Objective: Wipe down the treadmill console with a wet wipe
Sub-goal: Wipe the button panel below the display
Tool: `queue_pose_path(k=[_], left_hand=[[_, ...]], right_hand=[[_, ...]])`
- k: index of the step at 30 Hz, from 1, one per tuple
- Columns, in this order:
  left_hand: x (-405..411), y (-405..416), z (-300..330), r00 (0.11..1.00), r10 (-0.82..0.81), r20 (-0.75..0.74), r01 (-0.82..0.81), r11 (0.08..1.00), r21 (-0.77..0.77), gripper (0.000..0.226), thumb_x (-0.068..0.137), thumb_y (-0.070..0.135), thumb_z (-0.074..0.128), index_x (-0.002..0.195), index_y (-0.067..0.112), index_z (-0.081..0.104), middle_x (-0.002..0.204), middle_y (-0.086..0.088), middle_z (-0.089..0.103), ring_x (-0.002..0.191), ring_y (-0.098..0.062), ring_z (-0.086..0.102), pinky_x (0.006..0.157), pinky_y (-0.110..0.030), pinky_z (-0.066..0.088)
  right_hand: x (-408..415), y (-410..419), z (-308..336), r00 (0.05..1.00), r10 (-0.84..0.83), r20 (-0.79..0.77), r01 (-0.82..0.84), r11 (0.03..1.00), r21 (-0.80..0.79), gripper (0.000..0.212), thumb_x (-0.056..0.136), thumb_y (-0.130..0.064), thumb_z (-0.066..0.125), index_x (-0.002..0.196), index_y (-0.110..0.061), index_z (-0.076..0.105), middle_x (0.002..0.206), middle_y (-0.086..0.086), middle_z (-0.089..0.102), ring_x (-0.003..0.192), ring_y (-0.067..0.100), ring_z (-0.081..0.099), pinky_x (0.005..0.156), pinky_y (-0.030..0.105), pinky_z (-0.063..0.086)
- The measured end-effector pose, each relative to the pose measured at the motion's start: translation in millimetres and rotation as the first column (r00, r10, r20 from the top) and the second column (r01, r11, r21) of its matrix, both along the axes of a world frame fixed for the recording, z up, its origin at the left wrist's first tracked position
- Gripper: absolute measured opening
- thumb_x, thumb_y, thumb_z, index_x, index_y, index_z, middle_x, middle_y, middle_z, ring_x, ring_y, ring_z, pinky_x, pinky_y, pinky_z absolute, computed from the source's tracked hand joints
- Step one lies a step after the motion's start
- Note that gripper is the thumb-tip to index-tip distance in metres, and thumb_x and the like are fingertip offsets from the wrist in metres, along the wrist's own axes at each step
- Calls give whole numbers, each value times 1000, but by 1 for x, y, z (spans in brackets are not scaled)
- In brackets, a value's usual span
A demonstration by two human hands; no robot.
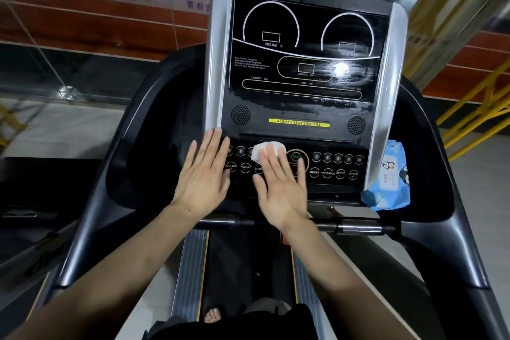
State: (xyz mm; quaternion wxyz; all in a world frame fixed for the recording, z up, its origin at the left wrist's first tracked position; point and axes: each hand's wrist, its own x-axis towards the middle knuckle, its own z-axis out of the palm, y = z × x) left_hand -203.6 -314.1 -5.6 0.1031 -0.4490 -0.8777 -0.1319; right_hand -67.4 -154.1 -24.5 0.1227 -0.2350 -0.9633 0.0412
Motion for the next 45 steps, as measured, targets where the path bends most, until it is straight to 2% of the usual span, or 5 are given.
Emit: queue_pose_path(k=[6, 12, 18, 25, 45], left_hand=[[-5, -3, -2, 1000, 23, -17, -23, 1000, -20, 73, 105, 30, 43, 166, 6, 11, 176, -10, -4, 162, -22, -8, 132, -50, 7], [-6, -13, -7, 998, 57, -15, -58, 997, -48, 73, 106, 32, 39, 166, 7, 7, 176, -9, -7, 162, -25, -11, 132, -52, 8], [-17, -31, -11, 997, 56, -45, -60, 994, -94, 69, 108, 35, 31, 167, 14, 2, 175, 1, -13, 161, -28, -15, 131, -56, 4], [-20, -37, -14, 999, 39, -28, -41, 995, -95, 68, 108, 36, 31, 167, 16, 3, 176, 3, -8, 162, -27, -10, 130, -58, 5], [-19, -38, -14, 996, 47, -71, -57, 989, -137, 75, 103, 35, 41, 167, 14, 7, 176, -1, -5, 162, -30, -3, 128, -61, 13]], right_hand=[[46, 39, -10, 965, -260, -35, 257, 963, -81, 64, 106, -53, 9, 165, -28, 16, 172, -7, 13, 159, 14, -1, 128, 55, 4], [-18, -13, 7, 994, 102, 31, -103, 994, 21, 62, 108, -53, 19, 165, -29, 16, 171, -10, 7, 160, 15, 0, 128, 52, -3], [27, 43, 8, 982, 130, 139, -153, 973, 171, 62, 107, -50, 25, 163, -24, 25, 170, -3, 21, 159, 18, 13, 129, 50, 8], [-43, 19, 28, 881, 418, 221, -469, 830, 302, 65, 108, -53, 30, 163, -20, 26, 171, -2, 20, 159, 20, 13, 129, 46, 13], [-32, 25, 6, 682, 604, 413, -729, 602, 324, 65, 109, -52, 30, 163, -17, 24, 171, 3, 21, 160, 23, 5, 129, 49, 13]])
